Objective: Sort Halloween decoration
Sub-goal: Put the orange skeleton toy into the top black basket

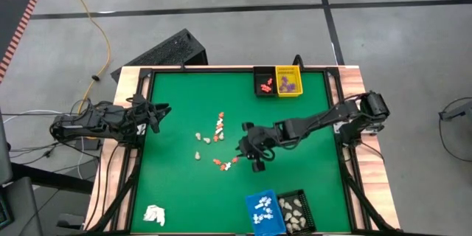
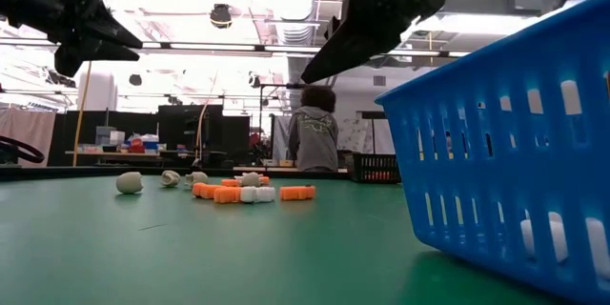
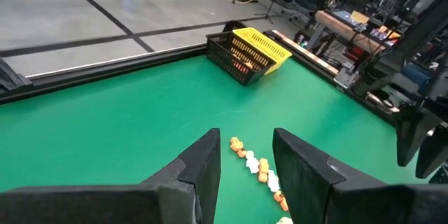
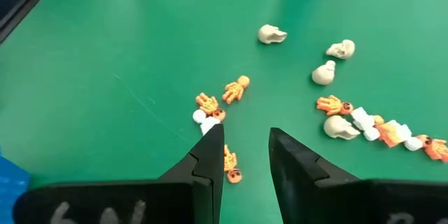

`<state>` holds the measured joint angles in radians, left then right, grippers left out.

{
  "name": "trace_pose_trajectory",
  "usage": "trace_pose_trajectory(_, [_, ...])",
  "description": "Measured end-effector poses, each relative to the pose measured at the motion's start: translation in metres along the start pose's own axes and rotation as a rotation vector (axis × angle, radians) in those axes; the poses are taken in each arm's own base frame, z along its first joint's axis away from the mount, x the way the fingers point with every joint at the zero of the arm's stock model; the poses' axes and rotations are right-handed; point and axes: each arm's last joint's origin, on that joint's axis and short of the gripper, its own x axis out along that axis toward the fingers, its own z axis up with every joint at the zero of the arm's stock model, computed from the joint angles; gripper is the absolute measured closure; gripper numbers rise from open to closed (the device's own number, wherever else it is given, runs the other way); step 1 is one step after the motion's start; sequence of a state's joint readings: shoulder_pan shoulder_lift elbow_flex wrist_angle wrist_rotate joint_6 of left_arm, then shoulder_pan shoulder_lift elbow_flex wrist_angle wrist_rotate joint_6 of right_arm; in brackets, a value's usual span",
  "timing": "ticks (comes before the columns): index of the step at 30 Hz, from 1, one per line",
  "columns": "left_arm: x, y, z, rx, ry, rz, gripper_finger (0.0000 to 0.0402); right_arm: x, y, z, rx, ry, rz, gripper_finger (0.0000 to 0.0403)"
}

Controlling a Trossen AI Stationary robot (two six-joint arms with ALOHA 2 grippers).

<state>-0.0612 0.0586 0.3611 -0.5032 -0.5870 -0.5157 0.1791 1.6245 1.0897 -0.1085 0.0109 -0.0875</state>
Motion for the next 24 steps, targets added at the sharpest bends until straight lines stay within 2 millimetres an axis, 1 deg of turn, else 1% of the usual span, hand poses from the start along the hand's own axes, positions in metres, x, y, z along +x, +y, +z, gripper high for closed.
trace_pose_trajectory(2, [0.000, 0.000, 0.000, 0.002, 0.001, 0.002, 0.0281, 0.001, -0.002, -0.001, -0.004, 0.002, -0.004, 0.0294])
trace_pose_trajectory(5, [0.000, 0.000, 0.000, 0.004, 0.002, 0.003, 0.0281, 0.011, -0.002, -0.004, -0.031, 0.009, -0.003, 0.0294])
trace_pose_trajectory(8, [0.000, 0.000, 0.000, 0.005, 0.000, 0.007, 0.0281, 0.030, 0.000, -0.011, -0.051, 0.009, 0.003, 0.0294])
trace_pose_trajectory(11, [0.000, 0.000, 0.000, 0.003, 0.001, 0.007, 0.0281, 0.048, 0.002, -0.024, -0.076, 0.052, 0.013, 0.0294])
trace_pose_trajectory(15, [0.000, 0.001, -0.001, 0.004, 0.007, 0.006, 0.0281, 0.064, 0.001, -0.037, -0.074, 0.095, 0.018, 0.0294])
trace_pose_trajectory(19, [0.000, 0.001, -0.001, 0.005, 0.009, 0.010, 0.0281, 0.075, 0.001, -0.047, -0.073, 0.137, 0.021, 0.0294])
trace_pose_trajectory(24, [0.000, 0.001, -0.001, 0.003, 0.007, 0.012, 0.0281, 0.082, -0.001, -0.054, -0.067, 0.158, 0.035, 0.0294])
